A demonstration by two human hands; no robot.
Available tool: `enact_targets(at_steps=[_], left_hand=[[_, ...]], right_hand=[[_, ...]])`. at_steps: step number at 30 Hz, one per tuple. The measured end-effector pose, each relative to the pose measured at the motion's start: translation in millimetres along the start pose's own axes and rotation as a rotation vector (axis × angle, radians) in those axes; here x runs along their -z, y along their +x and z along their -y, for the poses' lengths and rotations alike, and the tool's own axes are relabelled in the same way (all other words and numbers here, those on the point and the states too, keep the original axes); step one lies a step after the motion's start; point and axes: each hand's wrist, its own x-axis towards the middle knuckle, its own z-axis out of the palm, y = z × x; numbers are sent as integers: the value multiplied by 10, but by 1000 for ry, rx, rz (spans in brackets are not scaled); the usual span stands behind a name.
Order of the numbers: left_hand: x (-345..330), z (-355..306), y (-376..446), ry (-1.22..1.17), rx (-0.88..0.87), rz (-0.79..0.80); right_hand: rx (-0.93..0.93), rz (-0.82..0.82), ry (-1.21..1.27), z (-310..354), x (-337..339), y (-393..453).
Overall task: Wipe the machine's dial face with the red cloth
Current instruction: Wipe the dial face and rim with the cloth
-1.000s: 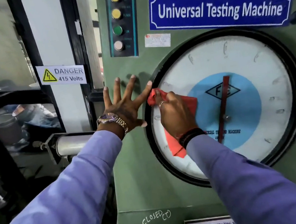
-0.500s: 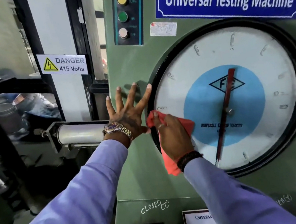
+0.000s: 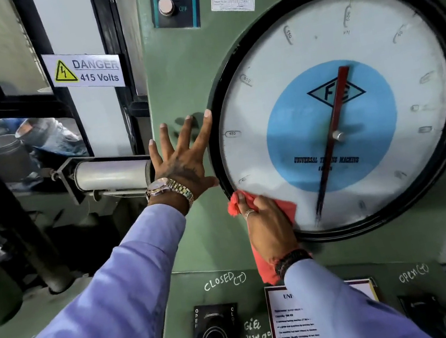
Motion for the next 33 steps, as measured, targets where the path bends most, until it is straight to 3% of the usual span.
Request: enact_targets(at_steps=[10,13,16,19,23,27,33], left_hand=[[-75,-205,-192,-17,140,-22],[-119,-269,-197,-20,180,-21],[-172,-395,-259,16,221,-79],[-269,-553,-386,121,124,-177],[-355,-757,-455,208,-83,-149],[-358,-878,-434,252,-151,-97],[-413,-896,-452,255,-148,-63]], right_hand=[[5,-33,6,141,16,154],[140,-49,-207,-144,-48,-111],[131,-12,-308,-436,-52,-316],[168,22,-367,-601,-6,-419],[211,-14,-262,-357,-14,-215],[215,18,-241,-309,-21,-137],[148,90,-344,-1097,46,-659]])
